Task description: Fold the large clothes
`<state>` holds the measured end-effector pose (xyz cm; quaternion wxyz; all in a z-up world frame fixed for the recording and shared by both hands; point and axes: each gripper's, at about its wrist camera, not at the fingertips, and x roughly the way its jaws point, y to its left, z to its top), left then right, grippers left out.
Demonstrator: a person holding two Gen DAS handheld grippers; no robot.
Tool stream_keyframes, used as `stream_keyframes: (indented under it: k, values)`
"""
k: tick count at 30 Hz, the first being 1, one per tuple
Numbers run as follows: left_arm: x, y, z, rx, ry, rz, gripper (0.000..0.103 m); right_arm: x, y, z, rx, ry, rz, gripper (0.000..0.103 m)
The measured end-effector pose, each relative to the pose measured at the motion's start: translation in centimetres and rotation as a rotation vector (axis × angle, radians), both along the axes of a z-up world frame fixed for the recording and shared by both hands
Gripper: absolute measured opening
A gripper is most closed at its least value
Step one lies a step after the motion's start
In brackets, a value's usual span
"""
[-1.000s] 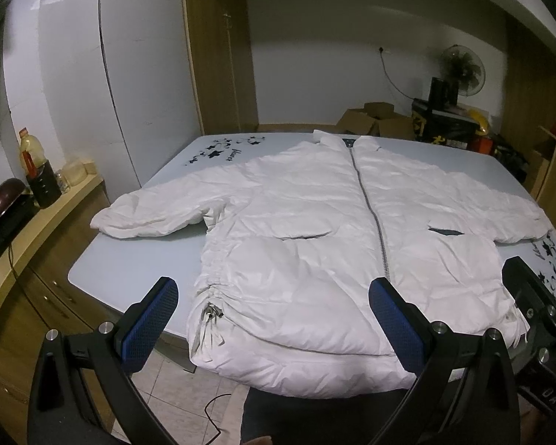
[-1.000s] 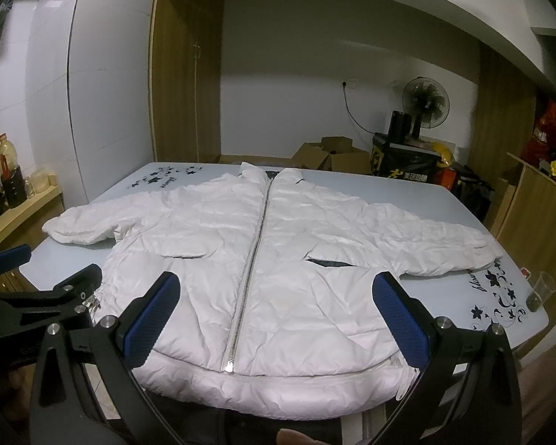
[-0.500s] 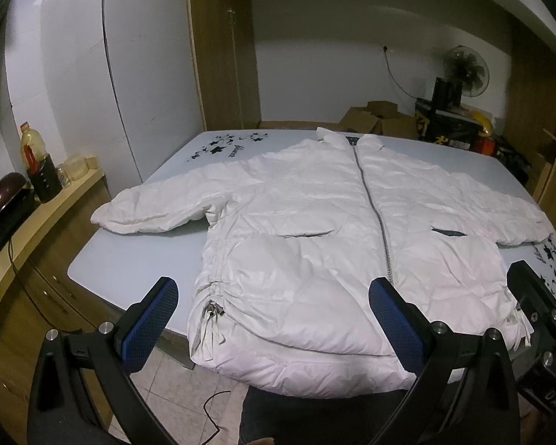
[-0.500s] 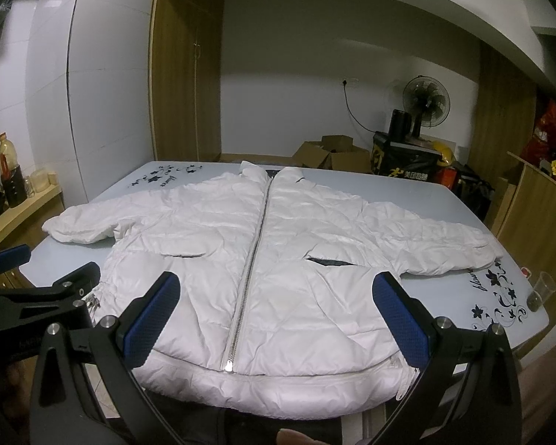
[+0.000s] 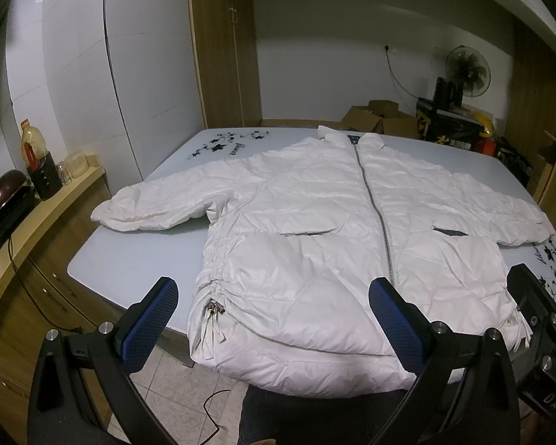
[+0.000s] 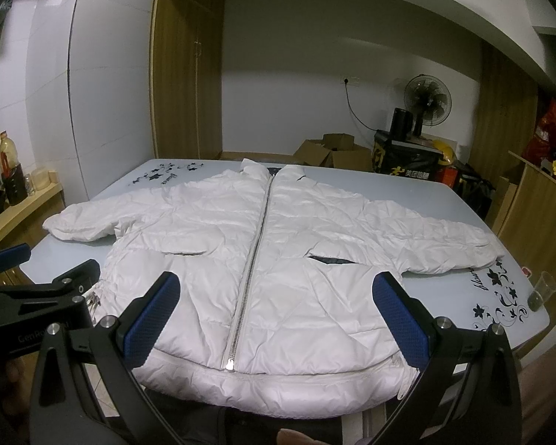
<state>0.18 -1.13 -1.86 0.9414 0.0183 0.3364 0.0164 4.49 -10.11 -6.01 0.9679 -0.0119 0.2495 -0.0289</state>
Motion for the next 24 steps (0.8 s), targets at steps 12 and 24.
stream_keyframes:
  k: [12, 24]
  values:
    - [-0.05, 0.25, -0.17, -0.006, -0.001, 0.007, 0.103, 0.0, -0.14, 0.0, -0.001, 0.003, 0.004, 0.103]
    - [0.15, 0.27, -0.19, -0.004, 0.007, 0.004, 0.103, -0.02, -0.1, -0.01, -0.002, 0.006, 0.006, 0.103]
